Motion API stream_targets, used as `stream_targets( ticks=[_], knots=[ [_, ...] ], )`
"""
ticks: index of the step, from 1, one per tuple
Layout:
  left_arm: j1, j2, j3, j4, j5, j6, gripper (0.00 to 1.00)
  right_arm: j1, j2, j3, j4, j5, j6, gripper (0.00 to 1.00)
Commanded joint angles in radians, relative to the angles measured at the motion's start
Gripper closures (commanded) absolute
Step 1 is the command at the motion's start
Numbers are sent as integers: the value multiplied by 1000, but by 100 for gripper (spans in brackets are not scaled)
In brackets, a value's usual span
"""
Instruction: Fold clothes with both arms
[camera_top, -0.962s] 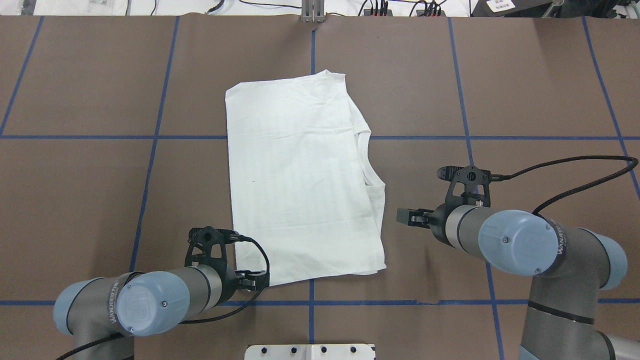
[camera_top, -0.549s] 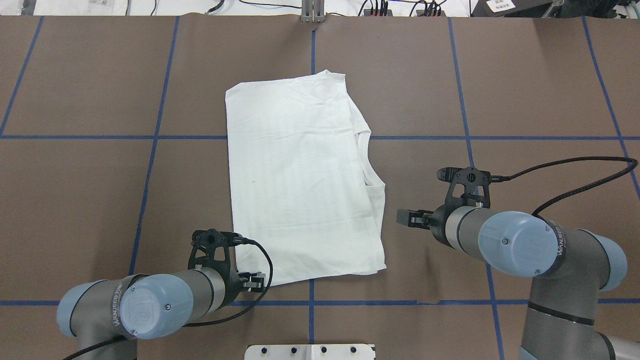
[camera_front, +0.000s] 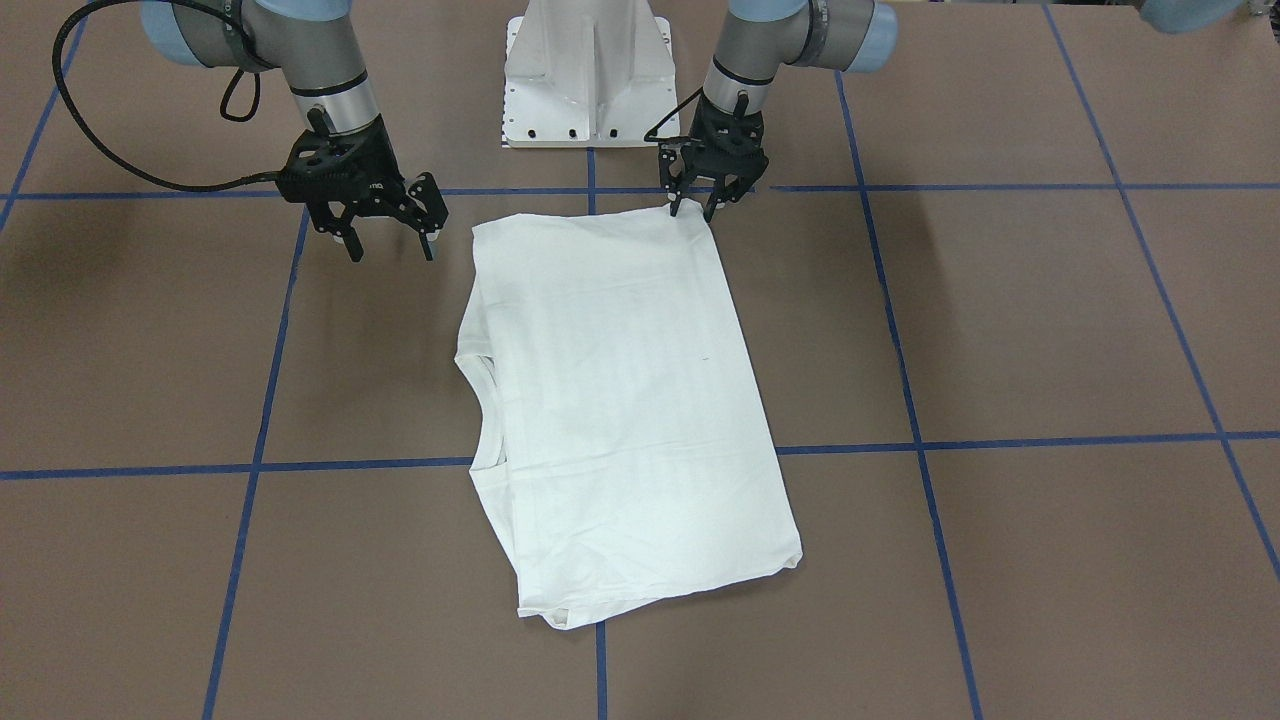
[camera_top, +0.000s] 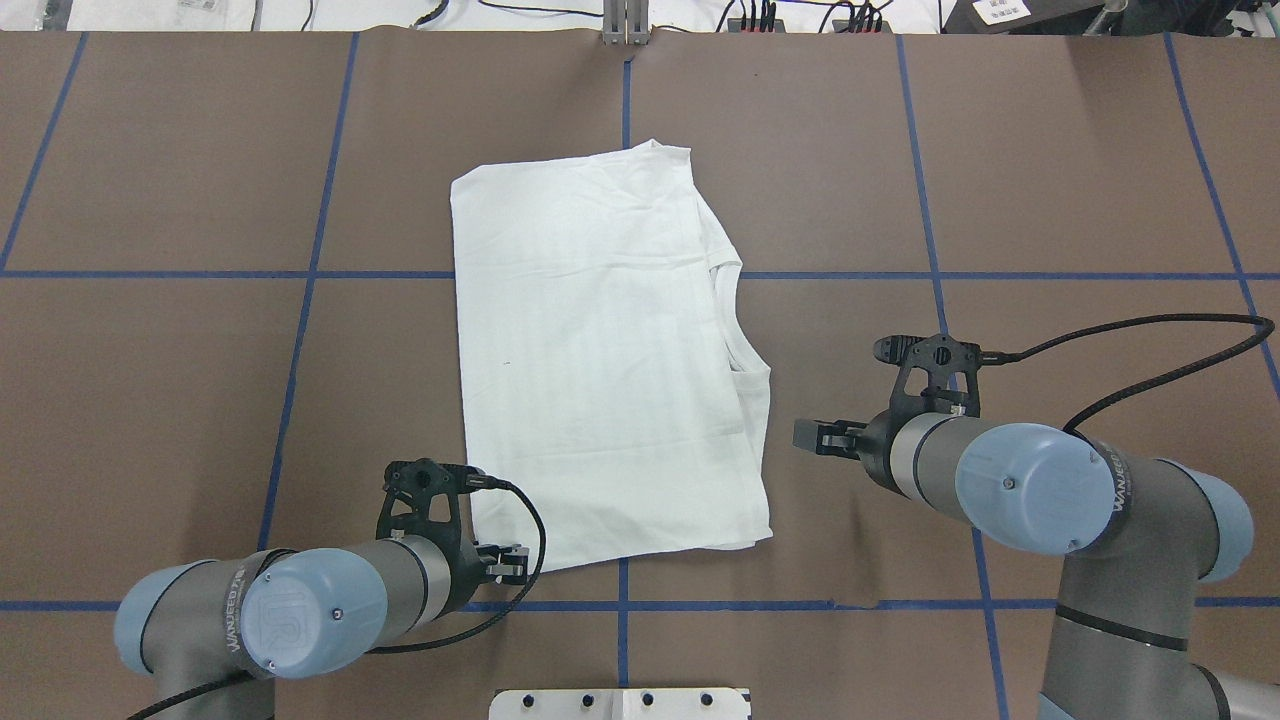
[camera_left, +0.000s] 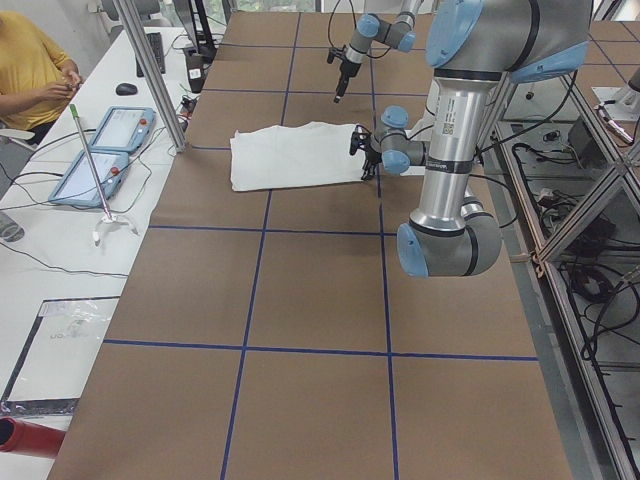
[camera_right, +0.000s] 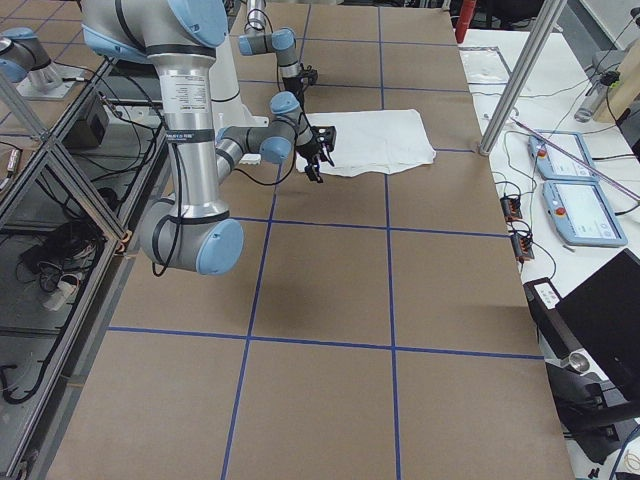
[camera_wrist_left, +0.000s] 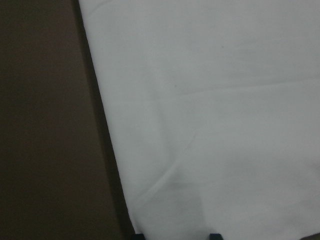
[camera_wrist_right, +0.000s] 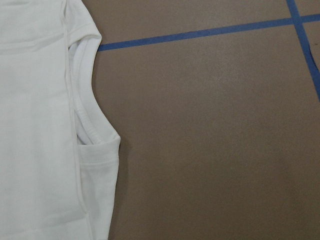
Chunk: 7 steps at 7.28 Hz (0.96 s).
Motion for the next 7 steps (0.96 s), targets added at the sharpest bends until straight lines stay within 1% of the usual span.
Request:
stream_targets(
  ticks=[1, 2, 3, 4, 5, 6, 7],
  knots=[
    [0, 1, 1, 0, 0, 1, 55, 0, 0, -1, 0, 0, 0, 0],
    [0, 1, 1, 0, 1, -1, 79, 0, 0, -6, 0, 0, 0, 0],
    [0, 1, -1, 0, 1, 1, 100, -2, 0, -7, 0, -2, 0, 0],
    [0, 1, -1, -2, 3, 2, 100, -12, 2, -13, 0, -38, 2, 0],
    [-1, 1, -9, -2, 5, 2, 100, -21, 9, -13, 0, -50, 23, 0],
    [-2, 1, -10, -2, 52, 1, 100, -40, 52, -18, -5, -55, 117, 0],
    [-2, -1, -10, -3, 64, 2, 100, -66, 119, -23, -85, -60, 211, 0]
  ],
)
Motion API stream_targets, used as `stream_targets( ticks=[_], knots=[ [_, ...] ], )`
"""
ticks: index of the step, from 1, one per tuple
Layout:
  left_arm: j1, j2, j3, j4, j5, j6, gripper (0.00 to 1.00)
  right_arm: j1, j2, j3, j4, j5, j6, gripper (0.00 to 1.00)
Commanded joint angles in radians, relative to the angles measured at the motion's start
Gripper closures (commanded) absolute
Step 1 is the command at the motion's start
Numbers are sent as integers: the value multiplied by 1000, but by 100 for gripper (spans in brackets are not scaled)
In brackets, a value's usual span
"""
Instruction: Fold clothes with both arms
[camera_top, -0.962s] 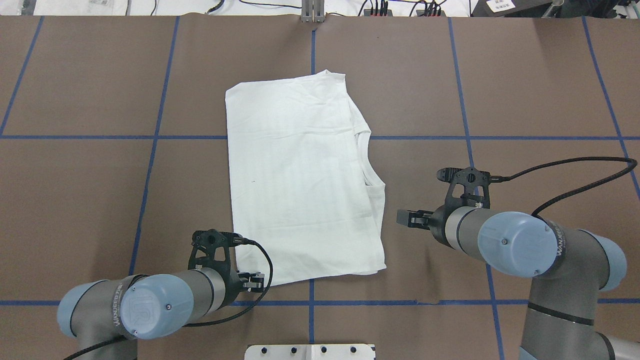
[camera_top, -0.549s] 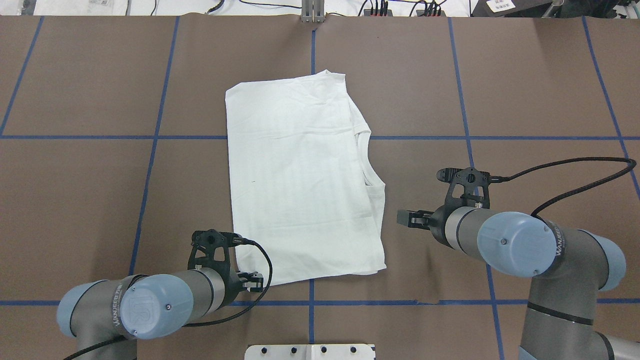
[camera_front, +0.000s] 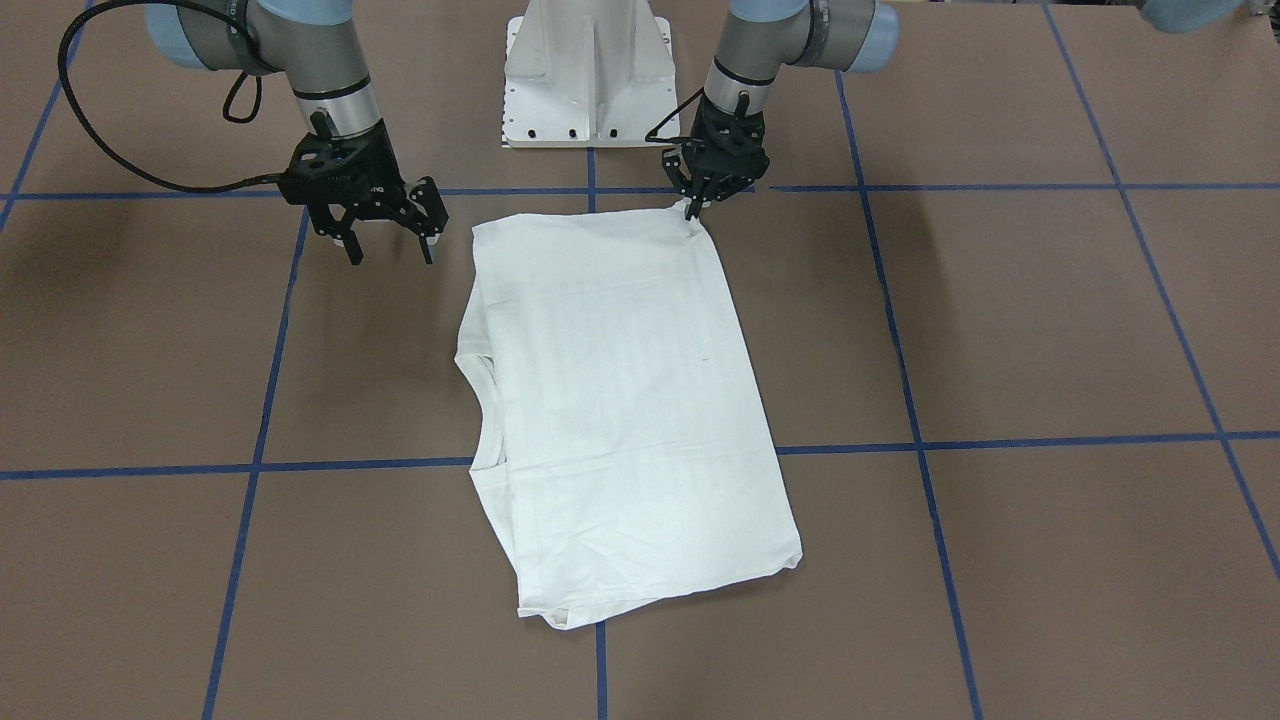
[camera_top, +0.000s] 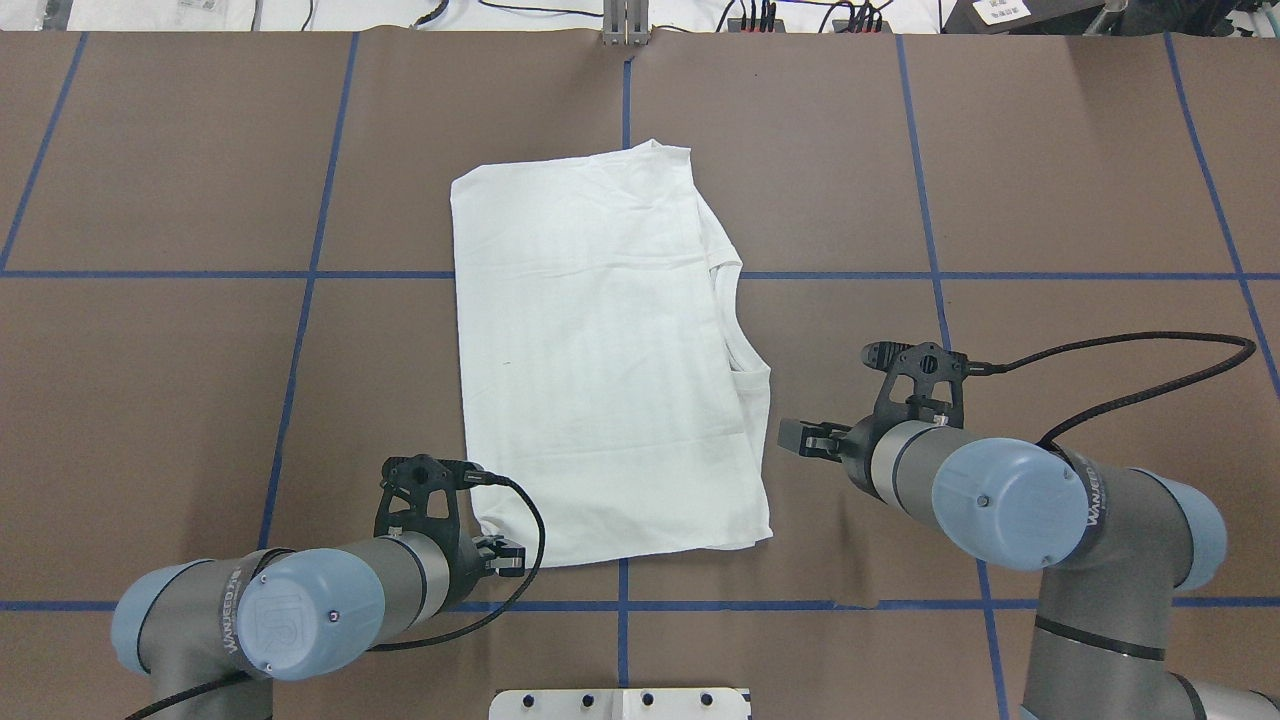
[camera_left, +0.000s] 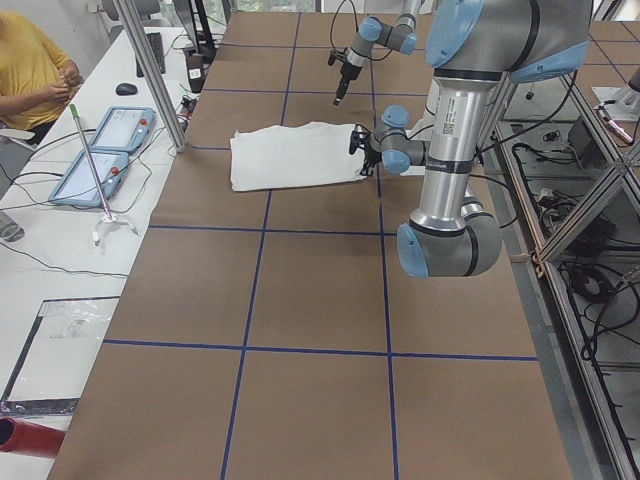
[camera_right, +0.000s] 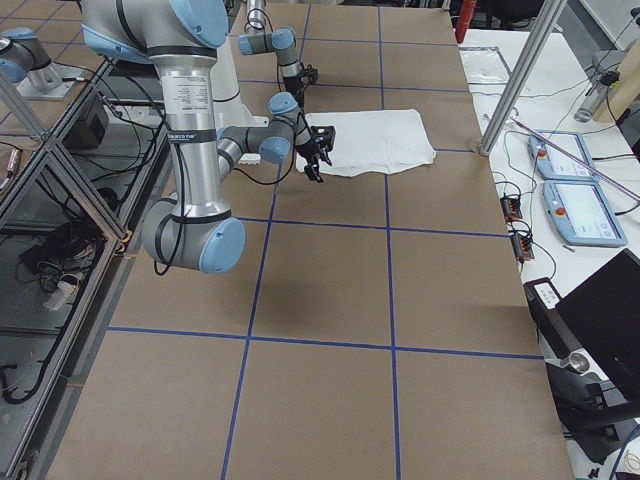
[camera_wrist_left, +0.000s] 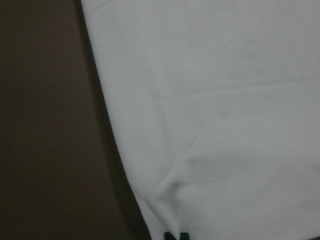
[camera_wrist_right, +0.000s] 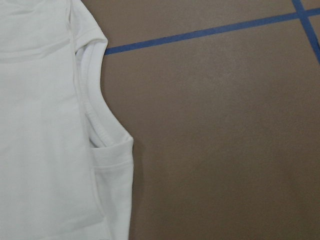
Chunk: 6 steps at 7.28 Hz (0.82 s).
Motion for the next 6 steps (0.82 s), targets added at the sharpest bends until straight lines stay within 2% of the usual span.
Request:
stream_targets(
  ticks=[1, 2, 3, 6],
  knots=[
    [-2, -3, -4, -1, 28, 1, 100, -86, 159, -21, -193, -40, 240, 0],
    [-2, -3, -5, -3, 28, -1, 100, -146, 186, -65, -203, -124, 343, 0],
    [-2, -4, -6, -7, 26, -1, 100, -184, 190, -84, -203, -172, 400, 0],
    [0, -9, -9, -10, 28, -54, 100, -209, 190, -108, -203, -176, 496, 1]
  ],
)
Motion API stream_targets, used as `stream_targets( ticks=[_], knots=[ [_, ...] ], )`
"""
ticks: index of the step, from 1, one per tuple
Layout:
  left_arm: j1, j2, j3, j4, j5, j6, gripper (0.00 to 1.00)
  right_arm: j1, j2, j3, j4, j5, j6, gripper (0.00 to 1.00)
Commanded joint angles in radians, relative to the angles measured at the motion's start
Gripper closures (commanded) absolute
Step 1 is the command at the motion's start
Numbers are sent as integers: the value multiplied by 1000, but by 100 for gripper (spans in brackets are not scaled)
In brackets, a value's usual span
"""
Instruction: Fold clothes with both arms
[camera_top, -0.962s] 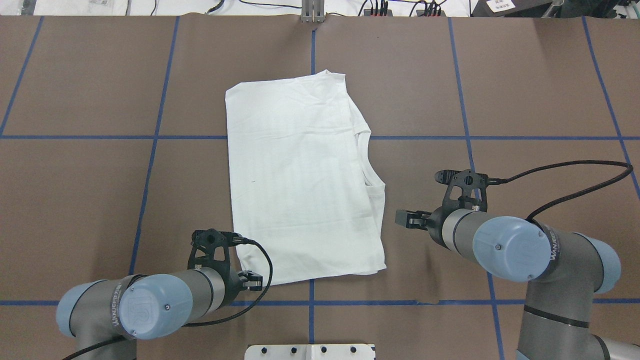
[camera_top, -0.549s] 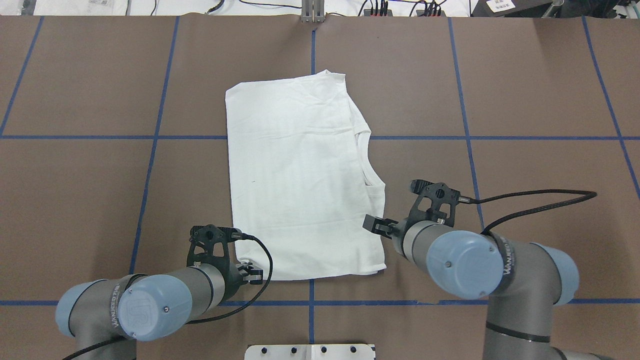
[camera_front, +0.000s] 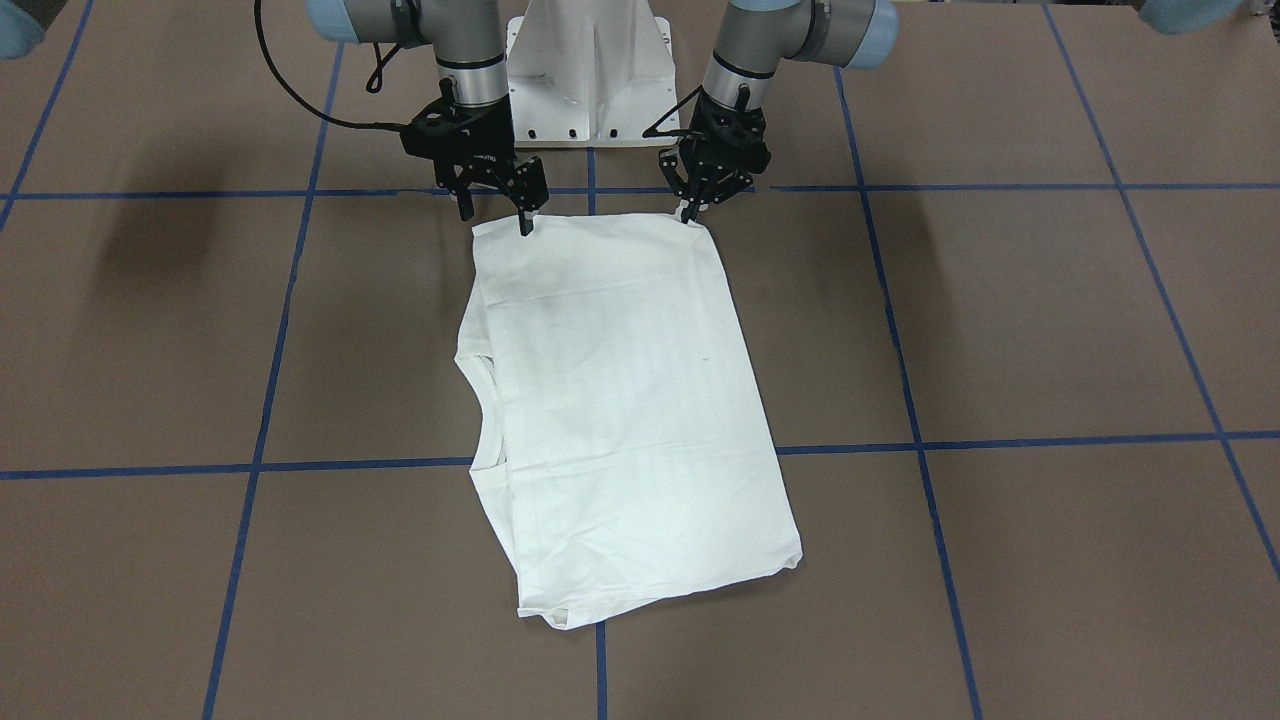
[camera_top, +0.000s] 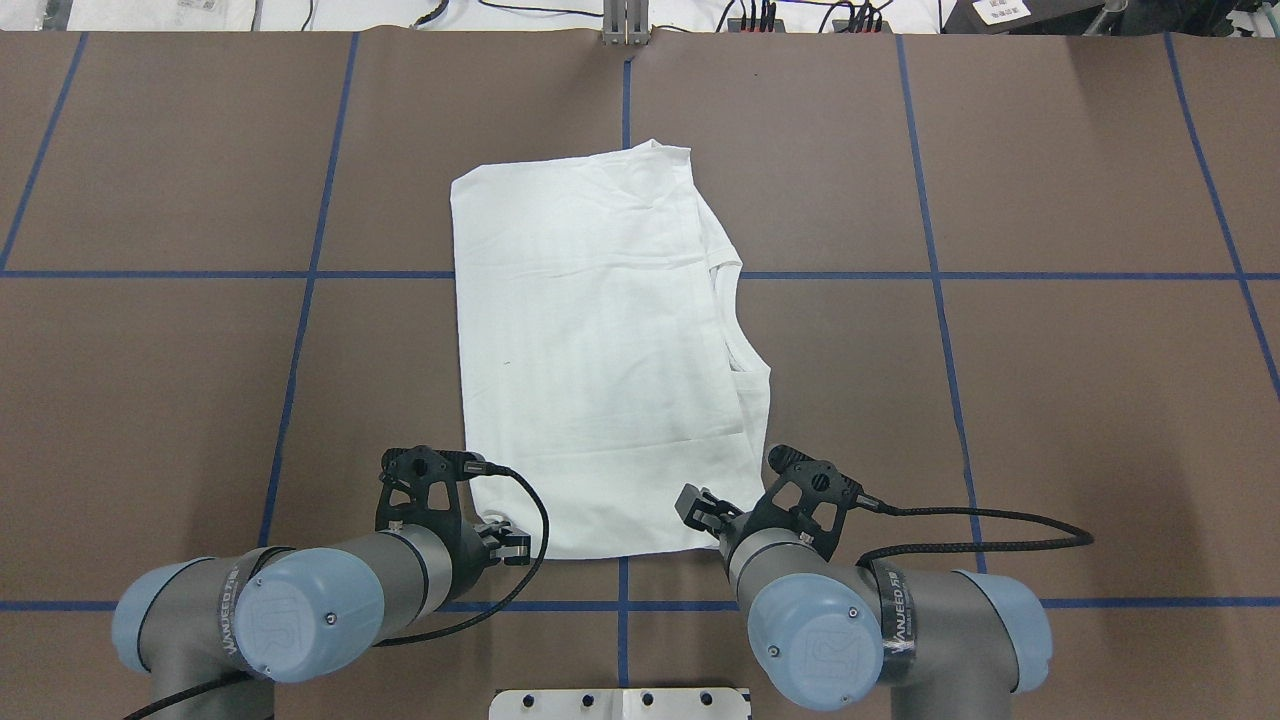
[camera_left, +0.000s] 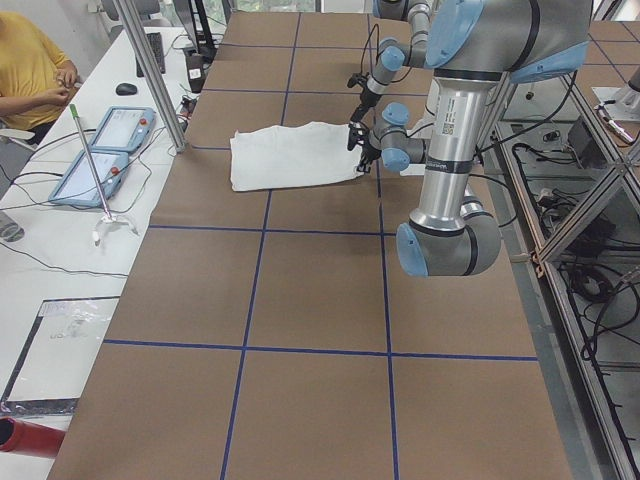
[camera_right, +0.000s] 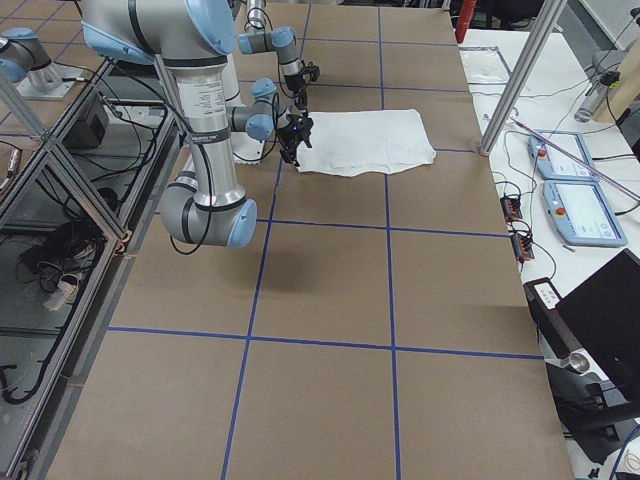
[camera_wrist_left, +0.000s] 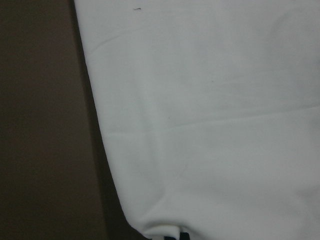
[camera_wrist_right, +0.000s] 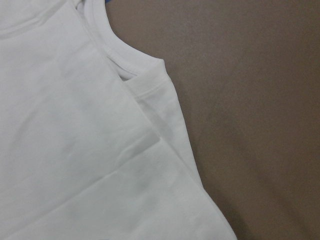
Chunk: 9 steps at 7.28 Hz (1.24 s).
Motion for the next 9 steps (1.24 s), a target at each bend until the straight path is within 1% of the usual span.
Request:
stream_targets(
  ticks=[1, 4, 6, 8, 9],
  knots=[
    [2, -3, -1, -1, 1, -37, 100, -7, 2, -9, -1, -4, 70, 2],
    [2, -3, -1, -1, 1, -37, 100, -21, 4, -18, -1, -1, 96, 3],
    [2, -3, -1, -1, 1, -37, 100, -22, 30, -49, -1, -1, 99, 4],
    [2, -3, -1, -1, 1, -37, 100, -22, 34, -52, -7, -2, 99, 14],
    [2, -3, -1, -3, 1, -37, 100, -24, 36, -52, -9, -2, 99, 21]
  ],
)
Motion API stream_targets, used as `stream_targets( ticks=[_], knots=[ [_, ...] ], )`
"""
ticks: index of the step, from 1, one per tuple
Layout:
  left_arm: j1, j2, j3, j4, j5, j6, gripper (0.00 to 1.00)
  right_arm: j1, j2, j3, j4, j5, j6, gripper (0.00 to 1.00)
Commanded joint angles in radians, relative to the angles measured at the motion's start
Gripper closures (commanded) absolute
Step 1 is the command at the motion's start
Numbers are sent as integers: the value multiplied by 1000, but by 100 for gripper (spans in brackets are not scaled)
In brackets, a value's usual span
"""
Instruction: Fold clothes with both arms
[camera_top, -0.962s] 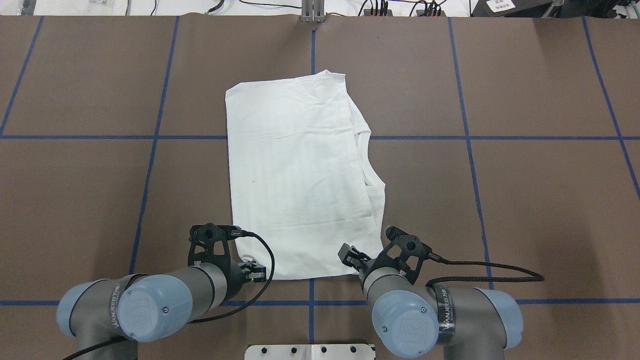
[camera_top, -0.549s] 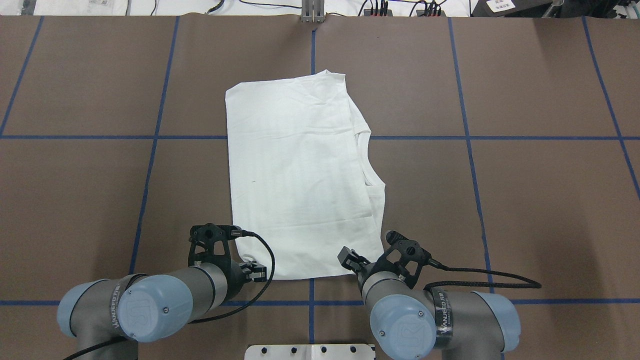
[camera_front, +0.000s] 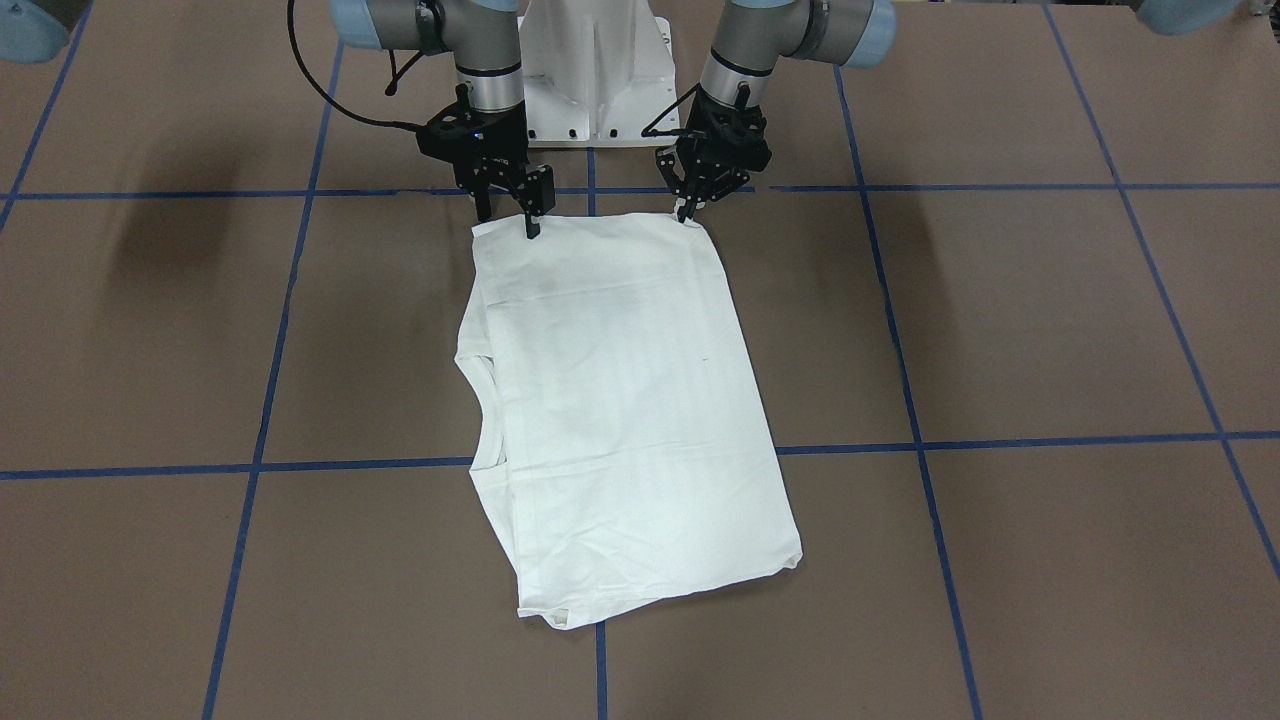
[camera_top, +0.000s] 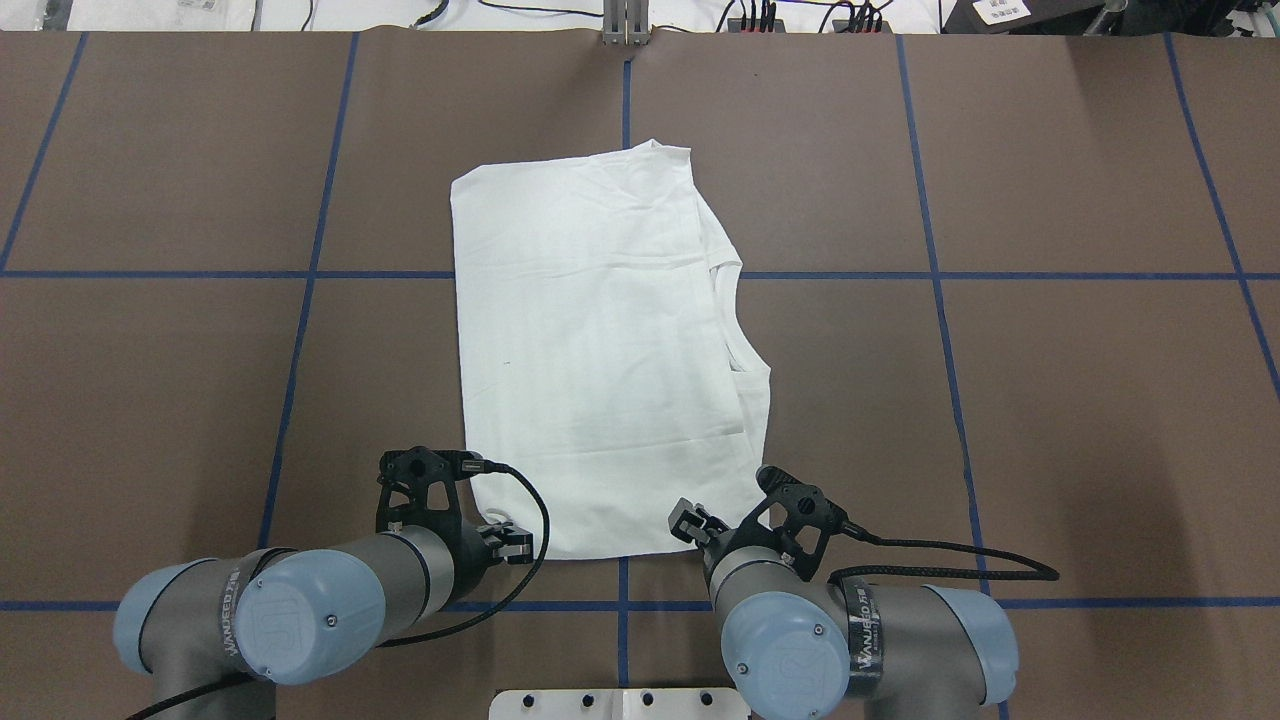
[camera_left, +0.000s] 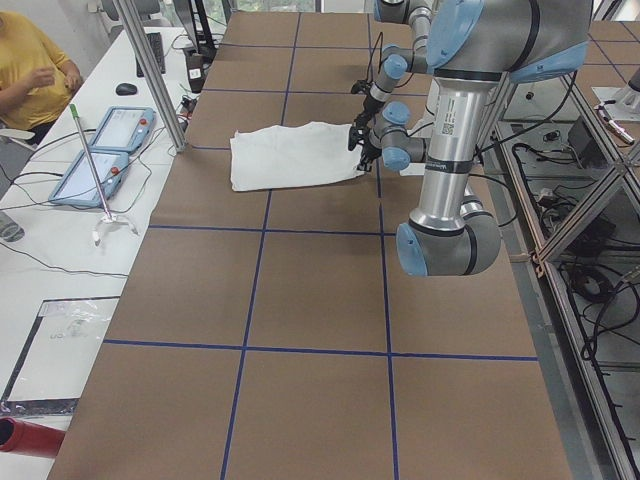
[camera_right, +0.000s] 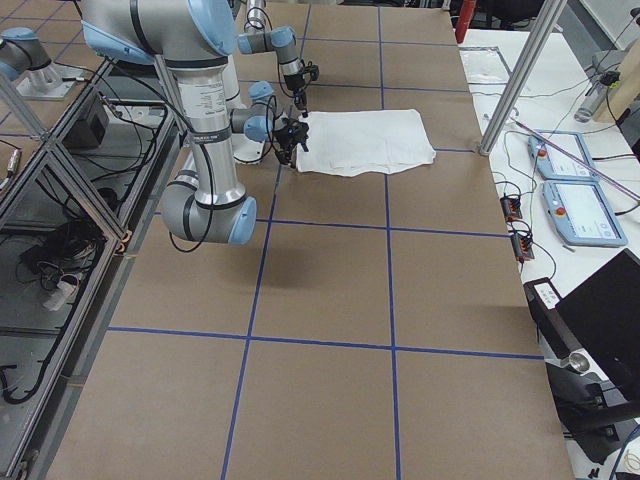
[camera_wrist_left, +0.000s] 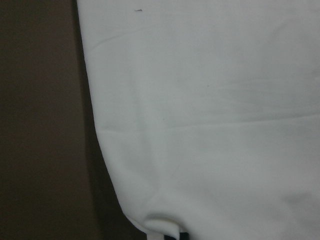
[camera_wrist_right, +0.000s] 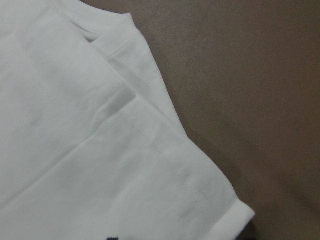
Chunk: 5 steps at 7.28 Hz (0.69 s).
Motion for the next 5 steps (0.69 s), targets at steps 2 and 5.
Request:
stream_targets(
  ticks=[2, 5],
  knots=[
    [0, 0, -1, 1, 0, 0, 100, 0, 21, -6, -6, -2, 25, 72],
    [0, -1, -1, -1, 0, -2, 100, 0, 23, -32, -6, -2, 25, 100]
  ],
)
